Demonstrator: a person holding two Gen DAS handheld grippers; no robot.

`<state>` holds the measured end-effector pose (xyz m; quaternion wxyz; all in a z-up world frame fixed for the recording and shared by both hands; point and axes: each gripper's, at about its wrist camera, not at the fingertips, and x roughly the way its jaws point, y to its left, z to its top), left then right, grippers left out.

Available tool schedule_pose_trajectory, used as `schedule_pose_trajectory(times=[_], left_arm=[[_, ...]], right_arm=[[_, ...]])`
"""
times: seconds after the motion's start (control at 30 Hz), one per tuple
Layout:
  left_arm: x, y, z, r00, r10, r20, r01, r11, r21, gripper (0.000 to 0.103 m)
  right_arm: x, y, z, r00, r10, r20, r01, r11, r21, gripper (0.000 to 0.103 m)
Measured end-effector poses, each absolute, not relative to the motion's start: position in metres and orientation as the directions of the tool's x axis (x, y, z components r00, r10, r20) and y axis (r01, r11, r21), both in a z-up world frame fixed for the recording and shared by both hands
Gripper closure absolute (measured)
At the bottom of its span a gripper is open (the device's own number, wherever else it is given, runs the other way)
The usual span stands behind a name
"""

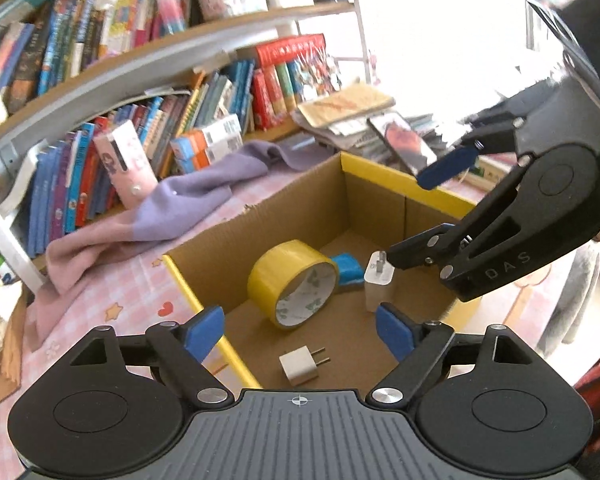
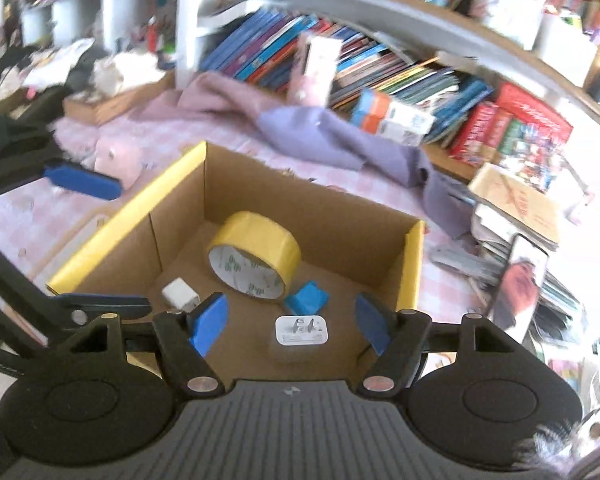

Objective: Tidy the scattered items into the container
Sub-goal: 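Withdraw both open tools from the box toward the pink pig and white block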

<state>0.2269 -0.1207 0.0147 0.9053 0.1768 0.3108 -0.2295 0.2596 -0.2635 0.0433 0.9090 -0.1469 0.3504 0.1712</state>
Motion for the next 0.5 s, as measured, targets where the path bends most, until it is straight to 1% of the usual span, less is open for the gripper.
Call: schedule_pose_trajectory(times=[0.13, 0.27, 0.43, 0.5], left_arm=[[0.204, -0.101, 0.022, 0.718, -0.323, -0.617, 0.506, 0.851, 0.144, 0.015], [0.176, -0.085, 0.022, 0.733, -0.316, -0.602, 0.495, 0.855, 0.153, 0.014], [0.138, -0.063, 0.016, 0.741, -0.300, -0.601, 0.473, 0.868, 0.149, 0.011], [0.123, -0.054, 0.012, 0.739, -0.294, -0.606, 0.468, 0.871, 0.147, 0.010]], right_arm=[[0.231, -0.261, 0.050, 0.743, 0.162, -0.650, -0.327, 0.934, -0.142, 0.033], [0.197, -0.256, 0.052, 0.777, 0.108, -0.620, -0.241, 0.961, -0.135, 0.032], [0.153, -0.244, 0.046, 0.795, 0.058, -0.604, -0.167, 0.978, -0.127, 0.030], [0.139, -0.238, 0.041, 0.789, 0.038, -0.613, -0.145, 0.981, -0.126, 0.030]])
